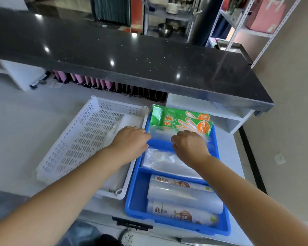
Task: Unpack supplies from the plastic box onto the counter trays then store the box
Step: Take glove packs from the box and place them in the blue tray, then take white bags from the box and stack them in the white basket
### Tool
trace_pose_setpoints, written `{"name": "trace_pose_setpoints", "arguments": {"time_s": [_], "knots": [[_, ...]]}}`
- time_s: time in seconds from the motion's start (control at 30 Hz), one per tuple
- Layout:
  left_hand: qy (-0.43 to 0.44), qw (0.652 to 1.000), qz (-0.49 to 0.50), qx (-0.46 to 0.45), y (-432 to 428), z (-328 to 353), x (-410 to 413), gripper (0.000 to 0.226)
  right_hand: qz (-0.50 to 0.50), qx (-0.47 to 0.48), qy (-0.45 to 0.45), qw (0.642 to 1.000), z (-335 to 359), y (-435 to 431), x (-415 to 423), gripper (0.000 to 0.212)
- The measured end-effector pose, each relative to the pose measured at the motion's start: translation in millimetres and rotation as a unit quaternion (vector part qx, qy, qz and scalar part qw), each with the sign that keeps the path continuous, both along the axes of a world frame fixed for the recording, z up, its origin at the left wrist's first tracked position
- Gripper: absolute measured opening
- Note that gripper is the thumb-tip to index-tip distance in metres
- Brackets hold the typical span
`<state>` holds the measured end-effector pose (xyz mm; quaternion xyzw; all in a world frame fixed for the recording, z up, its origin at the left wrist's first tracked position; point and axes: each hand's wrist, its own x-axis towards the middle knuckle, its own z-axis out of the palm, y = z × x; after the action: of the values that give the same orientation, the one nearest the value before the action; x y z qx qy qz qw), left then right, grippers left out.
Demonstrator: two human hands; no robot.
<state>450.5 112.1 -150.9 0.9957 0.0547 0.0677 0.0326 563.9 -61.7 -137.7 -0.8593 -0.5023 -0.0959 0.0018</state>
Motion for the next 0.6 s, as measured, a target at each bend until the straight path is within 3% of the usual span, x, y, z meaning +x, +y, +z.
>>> {"name": "trace_pose_setpoints", "arguments": {"time_s": [0.17,0.33,0.6], "knots": [[0.009,0.997,0.083,0.005,-21,3,-81,0.013,0.1,-0.016,-0.025,0.995,4,9,-54,0.02],[0.043,0.979,0.196,0.024,-26,3,-177,0.023,0.209,-0.023,-0.041,0.977,7,31,-117,0.027],[0.043,0.915,0.399,0.025,-12,12,-343,0.022,0.355,0.003,-0.053,0.933,-2,90,-235,0.024]]}}
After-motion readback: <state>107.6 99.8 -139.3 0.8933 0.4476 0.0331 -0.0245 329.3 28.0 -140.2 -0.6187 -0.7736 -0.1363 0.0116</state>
